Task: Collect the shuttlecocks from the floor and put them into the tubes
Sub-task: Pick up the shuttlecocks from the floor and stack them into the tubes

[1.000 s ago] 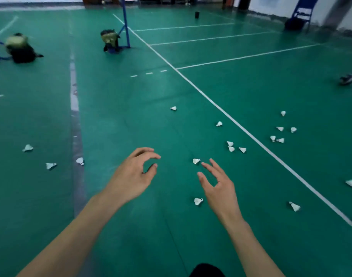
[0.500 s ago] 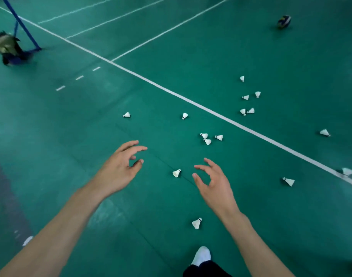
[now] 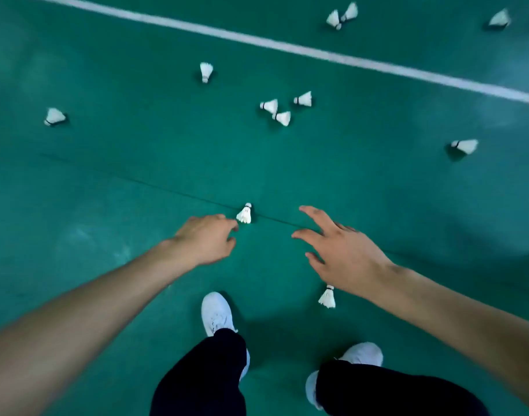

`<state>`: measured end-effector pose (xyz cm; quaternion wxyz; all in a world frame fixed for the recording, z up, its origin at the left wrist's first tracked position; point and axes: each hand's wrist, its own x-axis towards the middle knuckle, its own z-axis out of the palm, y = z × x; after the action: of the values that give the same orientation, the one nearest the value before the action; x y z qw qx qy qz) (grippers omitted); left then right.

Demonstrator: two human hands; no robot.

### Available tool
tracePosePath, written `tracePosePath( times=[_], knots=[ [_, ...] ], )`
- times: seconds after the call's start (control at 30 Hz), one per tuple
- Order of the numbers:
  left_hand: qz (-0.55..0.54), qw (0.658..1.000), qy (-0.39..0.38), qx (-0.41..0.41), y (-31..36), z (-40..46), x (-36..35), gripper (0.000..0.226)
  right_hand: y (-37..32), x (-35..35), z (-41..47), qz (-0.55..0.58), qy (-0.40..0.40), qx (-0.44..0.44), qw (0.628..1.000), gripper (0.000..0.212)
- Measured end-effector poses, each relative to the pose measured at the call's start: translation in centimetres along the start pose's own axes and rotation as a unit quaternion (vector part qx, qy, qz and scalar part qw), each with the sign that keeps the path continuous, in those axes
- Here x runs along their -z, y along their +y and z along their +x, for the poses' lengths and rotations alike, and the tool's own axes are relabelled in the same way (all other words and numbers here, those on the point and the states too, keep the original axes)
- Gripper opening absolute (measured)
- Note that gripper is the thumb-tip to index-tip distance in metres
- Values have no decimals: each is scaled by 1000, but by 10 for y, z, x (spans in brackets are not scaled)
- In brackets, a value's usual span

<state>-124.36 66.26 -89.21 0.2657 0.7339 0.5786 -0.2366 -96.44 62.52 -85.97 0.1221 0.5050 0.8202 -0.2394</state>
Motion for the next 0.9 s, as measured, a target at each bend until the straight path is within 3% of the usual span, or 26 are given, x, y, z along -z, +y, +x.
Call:
tracePosePath(
  times=[0.1, 0.2, 0.33, 0.43, 0.53, 0.63, 0.77, 0.9],
  knots=[
    [6, 999, -38, 8, -26, 98, -96, 51, 31, -123, 62, -123, -78, 5, 989, 52],
    [48, 996, -73, 6, -51, 182, -169, 59, 72, -225, 120, -155, -145, 57, 976, 47],
    [224, 967, -120, -13, -67, 268, -220, 60, 129, -325, 163, -224, -251, 131, 932, 38],
    [343, 932, -109, -24, -66, 307, -239, 71, 163, -360, 167, -252, -225, 140, 931, 35],
    [376, 922, -88, -12, -57, 327, -254, 79, 194, -373, 153, -263, -216, 145, 929, 31],
    [370, 928, -32, -2, -47, 330, -257, 73, 213, -373, 140, -273, -253, 133, 919, 24],
    [341, 932, 76, -91, -30, 337, -254, 67, 210, -383, 121, -259, -254, 159, 918, 16],
    [213, 957, 117, -159, -8, 343, -243, 46, 178, -394, 95, -219, -311, 224, 897, 25]
  ],
)
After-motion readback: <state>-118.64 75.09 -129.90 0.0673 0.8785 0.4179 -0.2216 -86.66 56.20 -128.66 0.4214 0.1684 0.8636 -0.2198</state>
